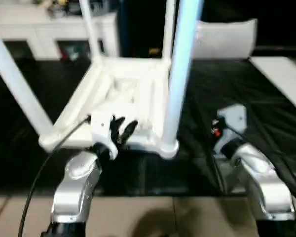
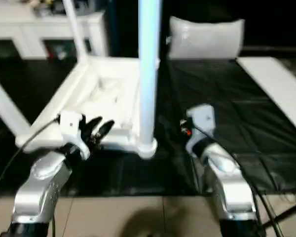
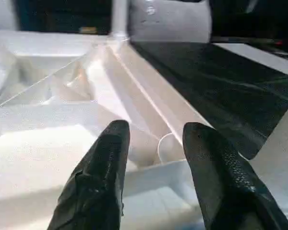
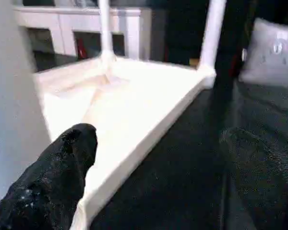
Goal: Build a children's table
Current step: Rotate leg to tighten
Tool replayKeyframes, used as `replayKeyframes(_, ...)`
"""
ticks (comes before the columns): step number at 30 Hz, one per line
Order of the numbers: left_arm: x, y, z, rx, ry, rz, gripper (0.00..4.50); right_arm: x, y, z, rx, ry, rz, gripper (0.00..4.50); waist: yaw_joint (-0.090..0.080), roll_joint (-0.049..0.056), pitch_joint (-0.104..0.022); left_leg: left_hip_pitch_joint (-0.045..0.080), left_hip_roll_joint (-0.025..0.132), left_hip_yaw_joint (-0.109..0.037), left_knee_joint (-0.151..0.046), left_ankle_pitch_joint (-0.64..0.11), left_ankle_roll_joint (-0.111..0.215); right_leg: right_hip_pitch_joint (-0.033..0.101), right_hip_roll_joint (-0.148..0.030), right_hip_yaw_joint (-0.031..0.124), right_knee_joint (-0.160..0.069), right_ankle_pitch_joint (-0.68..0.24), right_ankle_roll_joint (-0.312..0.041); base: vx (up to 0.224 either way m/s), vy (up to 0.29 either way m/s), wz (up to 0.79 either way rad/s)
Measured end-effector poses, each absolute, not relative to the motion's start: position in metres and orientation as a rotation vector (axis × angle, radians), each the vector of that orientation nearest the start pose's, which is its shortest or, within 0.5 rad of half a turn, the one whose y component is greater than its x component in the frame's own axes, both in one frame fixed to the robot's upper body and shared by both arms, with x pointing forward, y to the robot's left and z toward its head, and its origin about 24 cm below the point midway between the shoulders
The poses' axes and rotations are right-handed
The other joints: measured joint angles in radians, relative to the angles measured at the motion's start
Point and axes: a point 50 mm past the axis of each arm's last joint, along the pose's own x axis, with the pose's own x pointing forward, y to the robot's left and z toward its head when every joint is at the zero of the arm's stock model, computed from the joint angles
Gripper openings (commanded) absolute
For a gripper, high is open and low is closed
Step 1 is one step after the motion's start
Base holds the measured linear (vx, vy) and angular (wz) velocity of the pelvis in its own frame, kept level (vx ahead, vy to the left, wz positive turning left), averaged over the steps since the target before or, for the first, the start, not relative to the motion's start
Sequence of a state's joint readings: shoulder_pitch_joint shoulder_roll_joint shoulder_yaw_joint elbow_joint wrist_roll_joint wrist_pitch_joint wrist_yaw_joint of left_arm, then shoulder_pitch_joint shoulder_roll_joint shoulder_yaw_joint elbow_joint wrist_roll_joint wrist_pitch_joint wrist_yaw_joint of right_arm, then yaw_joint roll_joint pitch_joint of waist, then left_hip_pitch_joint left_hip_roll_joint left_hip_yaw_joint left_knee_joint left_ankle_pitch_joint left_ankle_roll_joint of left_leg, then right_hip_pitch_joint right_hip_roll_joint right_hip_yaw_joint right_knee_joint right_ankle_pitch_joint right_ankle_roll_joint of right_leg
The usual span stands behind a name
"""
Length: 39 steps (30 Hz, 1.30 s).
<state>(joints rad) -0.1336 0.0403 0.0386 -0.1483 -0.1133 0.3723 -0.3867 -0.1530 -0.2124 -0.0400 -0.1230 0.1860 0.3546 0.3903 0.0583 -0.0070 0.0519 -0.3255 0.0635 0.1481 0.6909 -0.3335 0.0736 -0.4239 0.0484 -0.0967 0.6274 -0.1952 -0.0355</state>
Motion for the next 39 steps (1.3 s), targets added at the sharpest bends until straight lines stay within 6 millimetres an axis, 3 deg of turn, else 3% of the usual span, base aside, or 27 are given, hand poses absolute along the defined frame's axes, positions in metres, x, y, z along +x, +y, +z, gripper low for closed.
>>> replayKeyframes(2,0.267,0.138,0.072,-0.083,0.087,-0.39,2.23,0.276,-0.161,0.08,-0.005,0.098,0.42,4.5,0.018,0.01,-0.001,0.0,0.013,-0.014,-0.022,0.021,0.029,0.018,0.021,-0.004,-0.049,0.026,0.039,-0.05,-0.187,0.18)
replayKeyframes(3,0.265,0.139,0.071,-0.08,0.094,-0.381,2.23,0.275,-0.161,0.082,-0.006,0.092,0.423,4.5,0.025,0.029,-0.001,0.009,0.042,-0.017,-0.031,0.036,0.024,0.036,0.037,-0.018,-0.089,0.035,0.053,-0.07,-0.136,0.21)
replayKeyframes(4,0.265,0.141,0.071,-0.076,0.095,-0.368,2.23,0.275,-0.159,0.084,-0.008,0.08,0.429,4.5,0.036,0.048,0.0,0.012,0.074,-0.015,-0.043,0.051,-0.013,0.046,0.035,-0.043,-0.082,0.016,0.084,-0.07,-0.136,0.21)
replayKeyframes(5,0.265,0.143,0.075,-0.066,0.082,-0.357,2.23,0.274,-0.157,0.088,-0.012,0.064,0.437,4.5,0.049,0.045,0.001,0.008,0.087,-0.001,-0.046,0.063,-0.075,0.025,0.013,-0.009,0.016,-0.003,0.082,-0.101,-0.107,0.24)
replayKeyframes(6,0.266,0.144,0.079,-0.055,0.069,-0.35,2.23,0.271,-0.157,0.088,-0.015,0.06,0.433,4.5,0.058,0.026,-0.003,0.002,0.097,0.037,-0.035,0.07,-0.109,0.017,-0.042,0.046,0.093,-0.043,0.056,-0.035,-0.157,0.41)
replayKeyframes(7,0.264,0.148,0.083,-0.05,0.055,-0.336,2.23,0.27,-0.158,0.088,-0.019,0.058,0.435,4.5,0.075,-0.012,0.0,0.003,0.099,0.073,-0.011,0.059,-0.124,-0.008,-0.054,0.077,0.129,-0.082,0.01,-0.035,-0.157,0.41)
replayKeyframes(8,0.261,0.15,0.078,-0.064,0.072,-0.322,2.23,0.269,-0.159,0.087,-0.022,0.066,0.441,4.5,0.087,-0.011,0.001,-0.017,0.09,0.045,0.018,0.054,-0.107,-0.013,-0.046,0.079,0.137,-0.089,-0.007,-0.008,-0.219,0.29)
replayKeyframes(9,0.258,0.152,0.073,-0.071,0.096,-0.314,2.23,0.268,-0.159,0.085,-0.017,0.071,0.446,4.5,0.093,0.002,0.001,-0.028,0.08,0.013,0.037,0.051,-0.1,-0.013,-0.033,0.084,0.136,-0.089,-0.007,-0.082,-0.137,0.05)
replayKeyframes(10,0.258,0.153,0.071,-0.078,0.112,-0.313,2.23,0.267,-0.158,0.085,-0.015,0.076,0.453,4.5,0.092,0.007,0.002,-0.028,0.07,0.0,0.03,0.052,-0.102,-0.016,-0.031,0.084,0.134,-0.089,-0.007,-0.082,-0.137,0.05)
replayKeyframes(11,0.257,0.153,0.07,-0.082,0.124,-0.314,2.23,0.267,-0.157,0.084,-0.013,0.085,0.459,4.5,0.087,0.012,0.003,-0.027,0.067,-0.004,0.009,0.058,-0.114,-0.016,-0.029,0.083,0.128,-0.088,-0.006,-0.096,-0.037,0.12)
replayKeyframes(12,0.257,0.154,0.069,-0.079,0.133,-0.312,2.23,0.266,-0.156,0.082,-0.01,0.096,0.469,4.5,0.081,0.013,0.004,-0.025,0.068,-0.005,-0.005,0.065,-0.13,-0.013,-0.028,0.08,0.114,-0.088,-0.006,-0.107,0.004,0.14)
replayKeyframes(14,0.257,0.158,0.069,-0.07,0.138,-0.299,2.23,0.264,-0.155,0.081,-0.007,0.105,0.491,4.5,0.057,0.018,0.002,-0.022,0.071,-0.004,-0.032,0.071,-0.131,-0.003,-0.027,0.075,0.07,-0.079,-0.003,-0.098,0.024,0.1)
replayKeyframes(15,0.257,0.16,0.069,-0.064,0.139,-0.294,2.23,0.263,-0.154,0.081,-0.001,0.105,0.497,4.5,0.044,0.018,0.004,-0.022,0.076,-0.005,-0.045,0.077,-0.123,0.01,-0.028,0.063,0.037,-0.065,-0.008,-0.08,0.068,0.06)
replayKeyframes(17,0.257,0.162,0.069,-0.058,0.144,-0.297,2.23,0.262,-0.153,0.084,0.006,0.098,0.511,4.5,0.023,0.02,0.007,-0.017,0.086,-0.004,-0.052,0.078,-0.12,0.032,-0.036,0.035,-0.008,-0.044,-0.016,-0.082,0.08,0.05)
replayKeyframes(18,0.257,0.162,0.069,-0.062,0.145,-0.301,2.23,0.261,-0.152,0.085,0.007,0.092,0.52,4.5,0.004,0.028,0.014,-0.007,0.095,-0.004,-0.054,0.078,-0.12,0.055,-0.04,0.016,-0.034,-0.041,-0.016,-0.076,0.114,-0.04)
replayKeyframes(19,0.257,0.162,0.071,-0.061,0.14,-0.303,2.23,0.261,-0.15,0.085,0.009,0.091,0.531,4.5,-0.004,0.036,0.017,-0.004,0.102,-0.004,-0.057,0.078,-0.12,0.069,-0.044,-0.001,-0.044,-0.042,-0.016,-0.076,0.114,-0.04)
replayKeyframes(20,0.257,0.162,0.074,-0.061,0.128,-0.309,2.23,0.26,-0.149,0.085,0.013,0.089,0.536,4.5,-0.004,0.039,0.022,-0.007,0.103,0.003,-0.059,0.078,-0.12,0.072,-0.062,-0.017,-0.008,-0.062,-0.013,-0.119,0.102,-0.02)
replayKeyframes(21,0.258,0.159,0.079,-0.053,0.109,-0.323,2.23,0.258,-0.15,0.082,0.013,0.101,0.532,4.5,0.003,0.018,0.019,-0.008,0.101,0.034,-0.057,0.078,-0.12,0.079,-0.095,-0.012,0.071,-0.081,-0.012,-0.087,0.033,0.09)
replayKeyframes(22,0.258,0.159,0.082,-0.044,0.1,-0.327,2.23,0.258,-0.15,0.081,0.011,0.107,0.533,4.5,0.017,-0.014,0.01,-0.011,0.094,0.057,-0.054,0.079,-0.12,0.095,-0.116,0.027,0.105,-0.107,-0.001,-0.087,0.033,0.09)
replayKeyframes(23,0.257,0.159,0.08,-0.035,0.108,-0.325,2.23,0.26,-0.149,0.081,0.002,0.11,0.536,4.5,0.026,-0.031,0.005,-0.008,0.088,0.062,-0.052,0.079,-0.121,0.089,-0.124,0.044,0.108,-0.132,0.031,0.0,0.0,0.0)
replayKeyframes(24,0.254,0.16,0.072,-0.028,0.149,-0.32,2.23,0.261,-0.148,0.08,-0.004,0.117,0.536,4.5,0.035,-0.018,0.004,-0.021,0.073,0.02,-0.02,0.069,-0.121,0.075,-0.122,0.039,0.101,-0.131,0.029,0.0,0.0,0.0)
replayKeyframes(25,0.252,0.16,0.068,-0.026,0.175,-0.32,2.23,0.261,-0.148,0.079,-0.006,0.121,0.529,4.5,0.042,-0.003,0.004,-0.025,0.066,-0.017,-0.016,0.072,-0.12,0.076,-0.115,0.036,0.101,-0.131,0.029,0.0,0.0,0.0)
replayKeyframes(26,0.251,0.159,0.066,-0.015,0.19,-0.33,2.23,0.262,-0.149,0.078,-0.01,0.126,0.515,4.5,0.043,0.015,0.002,-0.027,0.069,-0.026,-0.023,0.097,-0.125,0.074,-0.111,0.029,0.097,-0.128,0.029,0.0,0.0,0.0)
replayKeyframes(30,0.251,0.16,0.064,0.002,0.216,-0.34,2.23,0.26,-0.146,0.071,0.008,0.162,0.498,4.5,0.015,0.02,0.002,-0.037,0.071,-0.022,-0.05,0.106,-0.12,0.082,-0.103,0.029,0.038,-0.067,0.018,0.0,0.0,0.0)
replayKeyframes(36,0.253,0.16,0.066,-0.014,0.21,-0.33,2.23,0.257,-0.146,0.066,0.011,0.187,0.502,4.5,-0.021,0.023,0.001,-0.046,0.072,-0.015,-0.059,0.117,-0.105,0.078,-0.104,0.029,0.017,-0.058,0.02,0.0,0.0,0.0)
replayKeyframes(39,0.253,0.165,0.064,-0.002,0.225,-0.34,2.23,0.256,-0.144,0.068,0.011,0.169,0.554,4.5,-0.026,0.023,0.001,-0.046,0.072,-0.014,-0.061,0.116,-0.104,0.077,-0.104,0.03,0.016,-0.059,0.02,0.0,0.0,0.0)
